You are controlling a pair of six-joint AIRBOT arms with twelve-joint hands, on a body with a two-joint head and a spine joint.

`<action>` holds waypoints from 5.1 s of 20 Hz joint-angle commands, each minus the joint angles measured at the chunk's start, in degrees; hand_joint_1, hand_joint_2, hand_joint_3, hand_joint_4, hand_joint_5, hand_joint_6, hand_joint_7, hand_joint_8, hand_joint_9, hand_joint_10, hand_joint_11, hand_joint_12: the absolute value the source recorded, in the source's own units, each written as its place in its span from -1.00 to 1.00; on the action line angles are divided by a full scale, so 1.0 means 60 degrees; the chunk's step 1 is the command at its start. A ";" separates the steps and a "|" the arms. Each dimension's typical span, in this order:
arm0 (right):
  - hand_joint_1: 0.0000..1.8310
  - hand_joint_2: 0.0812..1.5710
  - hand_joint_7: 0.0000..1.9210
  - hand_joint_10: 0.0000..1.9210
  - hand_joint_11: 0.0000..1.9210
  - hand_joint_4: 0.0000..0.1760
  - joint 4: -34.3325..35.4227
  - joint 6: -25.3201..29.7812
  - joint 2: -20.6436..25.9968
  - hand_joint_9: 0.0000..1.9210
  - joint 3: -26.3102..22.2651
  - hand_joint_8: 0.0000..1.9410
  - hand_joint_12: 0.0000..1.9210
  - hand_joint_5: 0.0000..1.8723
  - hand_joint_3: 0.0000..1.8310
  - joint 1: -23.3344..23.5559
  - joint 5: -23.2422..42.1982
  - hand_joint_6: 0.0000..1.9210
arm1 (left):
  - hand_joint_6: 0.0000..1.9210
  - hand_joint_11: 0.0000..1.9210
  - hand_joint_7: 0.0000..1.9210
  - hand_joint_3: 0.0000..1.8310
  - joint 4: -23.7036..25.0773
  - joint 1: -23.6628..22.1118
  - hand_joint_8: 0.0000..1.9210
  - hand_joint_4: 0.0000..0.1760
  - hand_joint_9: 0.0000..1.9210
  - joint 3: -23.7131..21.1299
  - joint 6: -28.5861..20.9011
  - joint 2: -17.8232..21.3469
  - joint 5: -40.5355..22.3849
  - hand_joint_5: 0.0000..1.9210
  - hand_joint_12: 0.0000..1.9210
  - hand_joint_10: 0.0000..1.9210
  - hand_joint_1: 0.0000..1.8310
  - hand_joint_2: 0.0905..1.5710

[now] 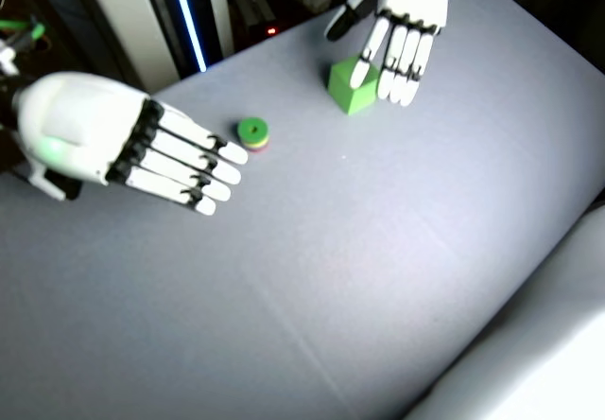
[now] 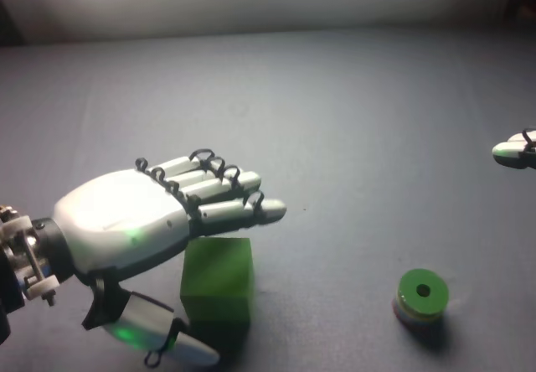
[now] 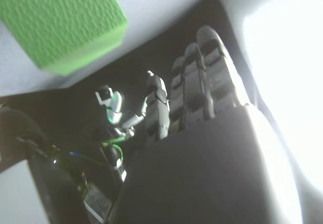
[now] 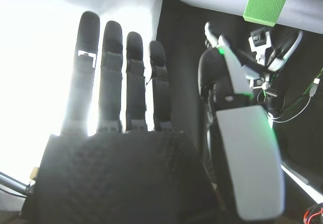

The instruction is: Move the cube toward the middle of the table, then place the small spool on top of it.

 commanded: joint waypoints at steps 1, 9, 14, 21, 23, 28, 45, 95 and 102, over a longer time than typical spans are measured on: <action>-0.32 0.64 -0.47 -0.99 -0.56 -1.00 0.0186 0.0072 0.0009 -0.40 0.0049 -0.99 -0.38 -0.50 -1.00 0.0112 0.1178 -1.00 | -0.99 -1.00 -0.85 -1.00 -0.0206 -0.0142 -0.99 1.00 -0.82 0.0012 0.0124 -0.0081 -0.0862 -0.80 -0.44 -0.99 -0.26 -0.05; -0.31 0.66 -0.46 -1.00 -0.61 -1.00 0.0204 0.0072 0.0001 -0.40 0.0058 -1.00 -0.28 -0.51 -1.00 0.0108 0.1131 -1.00 | -0.98 -0.77 -0.22 -1.00 -0.0535 -0.0410 -0.91 -1.00 -0.32 0.0056 0.0802 -0.0299 -0.0685 -0.30 0.55 -0.30 0.19 0.30; -0.23 0.65 -0.46 -1.00 -0.60 -1.00 0.0239 0.0072 -0.0031 -0.40 0.0085 -1.00 -0.32 -0.50 -1.00 0.0095 0.1116 -1.00 | 0.03 -0.17 -0.01 -1.00 -0.0950 -0.0540 0.28 -1.00 0.00 0.0208 0.0800 -0.0301 -0.1160 -0.09 0.45 0.10 0.35 0.43; -0.24 0.66 -0.47 -1.00 -0.61 -1.00 0.0240 0.0072 -0.0123 -0.43 0.0172 -1.00 -0.32 -0.51 -1.00 0.0097 0.1115 -1.00 | 0.06 -0.23 -0.15 -1.00 -0.0958 -0.1934 0.50 -1.00 -0.19 0.1150 0.0695 -0.1026 -0.0828 -0.13 0.74 0.38 0.32 0.50; -0.19 0.65 -0.46 -1.00 -0.60 -1.00 0.0240 0.0072 -0.0157 -0.42 0.0204 -1.00 -0.30 -0.49 -1.00 0.0101 0.1115 -1.00 | 0.19 -0.38 -0.17 -1.00 -0.0745 -0.2499 0.42 -1.00 -0.26 0.1677 0.0637 -0.1553 -0.0138 -0.15 0.54 0.12 0.29 0.51; -0.09 0.62 -0.36 -0.99 -0.59 -1.00 0.0219 0.0072 -0.0249 -0.34 0.0279 -1.00 -0.26 -0.39 -1.00 0.0217 0.1115 -1.00 | -0.25 -0.31 -0.11 -1.00 -0.0694 -0.3198 0.51 -1.00 -0.18 0.2869 0.0683 -0.2717 0.1245 0.00 0.64 0.36 0.36 0.45; -0.13 0.70 -0.36 -0.99 -0.60 -1.00 0.0145 0.0075 -0.0387 -0.31 0.0342 -0.99 -0.25 -0.39 -1.00 0.0357 0.1116 -0.99 | -1.00 -0.50 -0.16 -1.00 -0.1248 -0.3292 -0.86 -1.00 -0.29 0.3928 0.0733 -0.3719 0.2181 -0.36 0.43 -0.27 0.13 0.24; 0.19 0.23 -0.54 -0.98 -0.48 -0.47 -0.9317 0.3664 -0.1791 -0.20 0.1073 -1.00 0.12 -0.47 -1.00 0.4799 -0.4800 -1.00 | -1.00 -1.00 -0.90 -1.00 -0.3689 0.2805 -1.00 0.71 -0.94 -0.1763 0.1524 0.1860 -0.5980 -0.84 -0.68 -1.00 -0.14 0.26; 0.26 0.24 -0.34 -0.77 -0.29 -0.85 -0.9317 0.3664 -0.1792 -0.10 0.1076 -0.98 0.31 -0.34 -1.00 0.4814 -0.4872 -0.99 | -1.00 -1.00 -0.87 -1.00 -0.3689 0.2932 -1.00 0.78 -0.91 -0.1791 0.1392 0.1800 -0.5984 -0.82 -0.61 -1.00 -0.18 0.25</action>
